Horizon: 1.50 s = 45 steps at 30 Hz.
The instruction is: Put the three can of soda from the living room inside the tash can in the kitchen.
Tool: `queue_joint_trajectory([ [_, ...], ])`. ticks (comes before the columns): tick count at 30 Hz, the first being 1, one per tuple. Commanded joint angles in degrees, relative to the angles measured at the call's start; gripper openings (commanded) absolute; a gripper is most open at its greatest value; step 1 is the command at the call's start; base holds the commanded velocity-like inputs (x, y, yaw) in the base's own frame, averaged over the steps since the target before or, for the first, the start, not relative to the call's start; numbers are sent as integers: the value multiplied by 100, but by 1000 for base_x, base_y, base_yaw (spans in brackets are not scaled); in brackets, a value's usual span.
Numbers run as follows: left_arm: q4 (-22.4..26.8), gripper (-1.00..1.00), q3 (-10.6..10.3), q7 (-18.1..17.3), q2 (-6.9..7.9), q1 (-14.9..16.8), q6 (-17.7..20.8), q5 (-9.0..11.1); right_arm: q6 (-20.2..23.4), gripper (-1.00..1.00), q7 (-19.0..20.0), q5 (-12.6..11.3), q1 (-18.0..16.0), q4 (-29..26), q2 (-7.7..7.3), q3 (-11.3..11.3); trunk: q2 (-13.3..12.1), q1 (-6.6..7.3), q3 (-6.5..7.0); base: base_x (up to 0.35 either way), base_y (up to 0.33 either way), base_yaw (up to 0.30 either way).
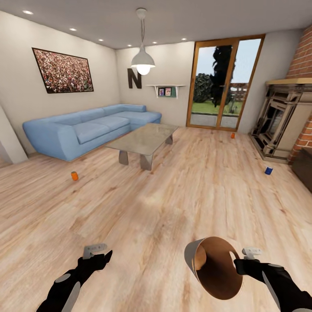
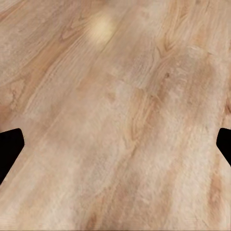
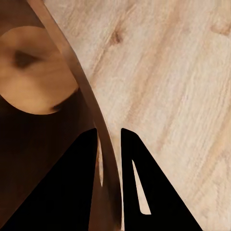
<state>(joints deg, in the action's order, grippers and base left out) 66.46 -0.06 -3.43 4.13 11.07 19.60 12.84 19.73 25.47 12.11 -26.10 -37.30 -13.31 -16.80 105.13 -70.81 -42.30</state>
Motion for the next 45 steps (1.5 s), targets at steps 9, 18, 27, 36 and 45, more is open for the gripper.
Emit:
queue_joint_trajectory([
  [9, -1, 100, -2, 5, -3, 0, -7, -8, 14, -100, 28, -69, -3, -6, 26, -2, 0, 0, -3, 204, 276, 16],
  [18, -1, 100, -3, 8, 0, 0, -9, -16, 14, -100, 28, -69, 0, -6, 48, -7, 0, 0, -24, 204, 276, 134],
  [27, -1, 100, -3, 9, 0, 0, -9, -18, 14, -100, 28, -69, 0, -6, 56, 1, 0, 0, -74, 204, 276, 152],
  [36, -1, 100, -3, 9, 0, 0, -9, -22, 14, -100, 28, -66, 0, -6, 56, 2, 0, 0, -137, 218, 267, 143],
  [45, -1, 100, -3, 9, 0, 0, -9, -19, 14, -100, 28, -63, 0, -6, 56, 2, 0, 0, -189, 253, 238, 110],
])
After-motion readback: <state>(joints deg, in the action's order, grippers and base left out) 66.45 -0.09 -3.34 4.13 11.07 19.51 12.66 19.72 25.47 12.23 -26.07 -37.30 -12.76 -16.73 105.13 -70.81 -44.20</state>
